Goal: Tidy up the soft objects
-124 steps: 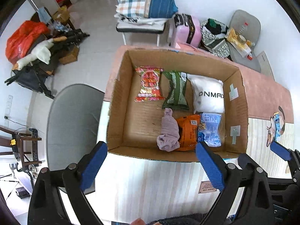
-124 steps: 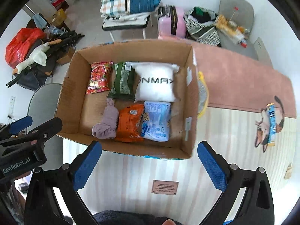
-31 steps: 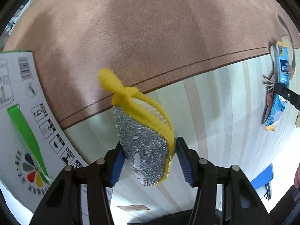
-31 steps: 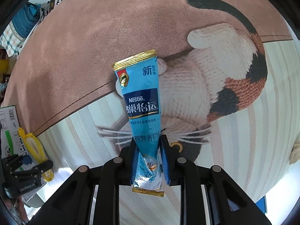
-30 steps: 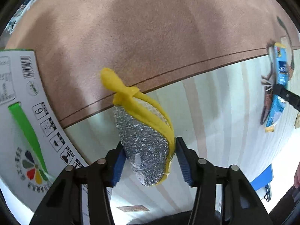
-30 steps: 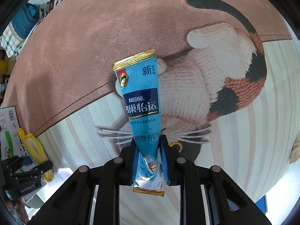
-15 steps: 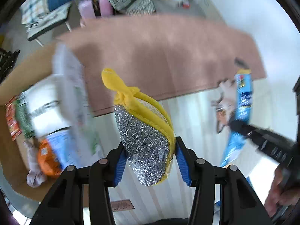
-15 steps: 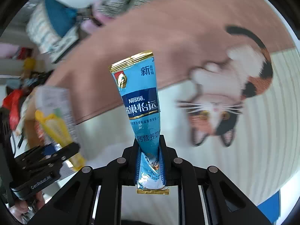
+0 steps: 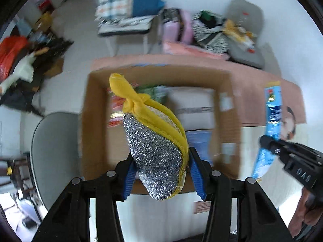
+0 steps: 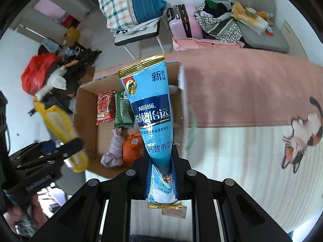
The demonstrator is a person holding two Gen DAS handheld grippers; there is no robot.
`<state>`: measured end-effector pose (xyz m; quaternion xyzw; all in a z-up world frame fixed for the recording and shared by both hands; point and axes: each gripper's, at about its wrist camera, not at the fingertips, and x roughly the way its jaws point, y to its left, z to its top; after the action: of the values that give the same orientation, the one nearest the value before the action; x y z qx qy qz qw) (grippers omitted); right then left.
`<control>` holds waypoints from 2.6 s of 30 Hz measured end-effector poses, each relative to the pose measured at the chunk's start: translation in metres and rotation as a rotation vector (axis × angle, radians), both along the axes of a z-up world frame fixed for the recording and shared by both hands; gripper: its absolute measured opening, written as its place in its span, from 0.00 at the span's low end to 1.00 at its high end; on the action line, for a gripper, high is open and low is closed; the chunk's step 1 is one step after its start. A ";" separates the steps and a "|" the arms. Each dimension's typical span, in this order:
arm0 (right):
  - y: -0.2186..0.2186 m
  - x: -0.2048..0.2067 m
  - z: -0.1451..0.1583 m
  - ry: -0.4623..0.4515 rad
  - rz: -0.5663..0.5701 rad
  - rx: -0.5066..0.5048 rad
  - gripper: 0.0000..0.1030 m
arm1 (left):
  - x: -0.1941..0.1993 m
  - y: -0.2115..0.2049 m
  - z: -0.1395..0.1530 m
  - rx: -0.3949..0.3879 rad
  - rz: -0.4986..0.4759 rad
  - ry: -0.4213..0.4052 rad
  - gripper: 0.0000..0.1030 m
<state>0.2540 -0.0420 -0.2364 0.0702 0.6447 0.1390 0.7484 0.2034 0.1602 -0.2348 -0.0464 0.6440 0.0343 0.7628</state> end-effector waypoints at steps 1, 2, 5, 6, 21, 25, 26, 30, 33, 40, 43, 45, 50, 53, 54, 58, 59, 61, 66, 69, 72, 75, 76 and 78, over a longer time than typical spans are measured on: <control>0.009 0.002 -0.007 0.006 -0.003 -0.021 0.17 | 0.003 0.005 -0.008 0.001 0.012 0.020 0.44; 0.013 0.004 -0.013 0.010 -0.005 -0.040 0.17 | 0.005 0.017 -0.018 -0.007 0.032 0.049 0.44; 0.024 0.012 -0.046 0.036 -0.014 -0.104 0.17 | 0.012 0.050 -0.046 -0.030 0.073 0.113 0.44; 0.029 0.015 -0.054 0.045 -0.017 -0.127 0.17 | 0.013 0.053 -0.051 -0.037 0.078 0.131 0.44; 0.052 0.032 -0.091 0.064 -0.050 -0.244 0.68 | 0.023 0.078 -0.106 -0.074 0.084 0.252 0.51; 0.058 0.027 -0.087 0.078 -0.040 -0.227 0.68 | 0.021 0.076 -0.085 -0.052 0.069 0.202 0.60; 0.059 0.025 -0.086 0.079 -0.038 -0.223 0.68 | 0.020 0.076 -0.081 -0.046 0.066 0.188 0.61; 0.065 0.012 -0.085 0.097 -0.031 -0.210 0.69 | 0.012 0.077 -0.066 -0.055 0.074 0.145 0.74; 0.068 0.000 -0.085 0.089 -0.025 -0.215 0.72 | 0.005 0.071 -0.059 -0.028 0.058 0.118 0.74; 0.069 -0.025 -0.076 0.059 -0.026 -0.239 0.84 | -0.005 0.054 -0.053 -0.014 0.023 0.066 0.95; 0.066 -0.033 -0.072 0.050 -0.032 -0.230 0.99 | -0.010 0.048 -0.050 0.002 0.016 0.050 0.95; 0.064 -0.037 -0.070 0.046 -0.041 -0.224 1.00 | -0.013 0.048 -0.049 -0.005 0.024 0.045 0.95; 0.057 -0.045 -0.061 0.009 -0.062 -0.246 1.00 | -0.020 0.044 -0.037 0.012 0.040 0.013 0.95; 0.053 -0.050 -0.049 -0.012 -0.065 -0.241 1.00 | -0.026 0.039 -0.022 0.023 0.042 -0.016 0.95; 0.051 -0.053 -0.042 -0.023 -0.065 -0.238 1.00 | -0.029 0.037 -0.016 0.027 0.040 -0.027 0.95; 0.042 -0.071 -0.007 -0.080 -0.061 -0.240 1.00 | -0.045 0.026 0.018 0.060 0.034 -0.082 0.95; 0.040 -0.078 0.004 -0.094 -0.060 -0.234 1.00 | -0.053 0.023 0.032 0.066 0.039 -0.099 0.95; 0.035 -0.092 0.025 -0.123 -0.062 -0.219 1.00 | -0.068 0.017 0.057 0.062 0.043 -0.136 0.95; 0.016 -0.133 0.096 -0.233 -0.078 -0.188 1.00 | -0.106 0.004 0.120 0.077 0.032 -0.252 0.95; 0.005 -0.155 0.137 -0.307 -0.092 -0.186 1.00 | -0.124 -0.001 0.149 0.070 0.026 -0.295 0.95; -0.003 -0.176 0.169 -0.360 -0.095 -0.183 1.00 | -0.141 -0.008 0.174 0.085 0.023 -0.336 0.95; -0.007 -0.194 0.195 -0.401 -0.094 -0.186 1.00 | -0.155 -0.014 0.190 0.083 0.016 -0.362 0.95; -0.009 -0.201 0.203 -0.414 -0.092 -0.185 1.00 | -0.159 -0.016 0.194 0.087 0.015 -0.368 0.95; -0.011 -0.211 0.217 -0.437 -0.088 -0.188 1.00 | -0.168 -0.020 0.203 0.087 0.013 -0.385 0.95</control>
<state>0.0427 -0.0533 -0.0196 -0.0034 0.4738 0.0577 0.8787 0.0353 0.1402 -0.0321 -0.0233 0.4836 0.0577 0.8731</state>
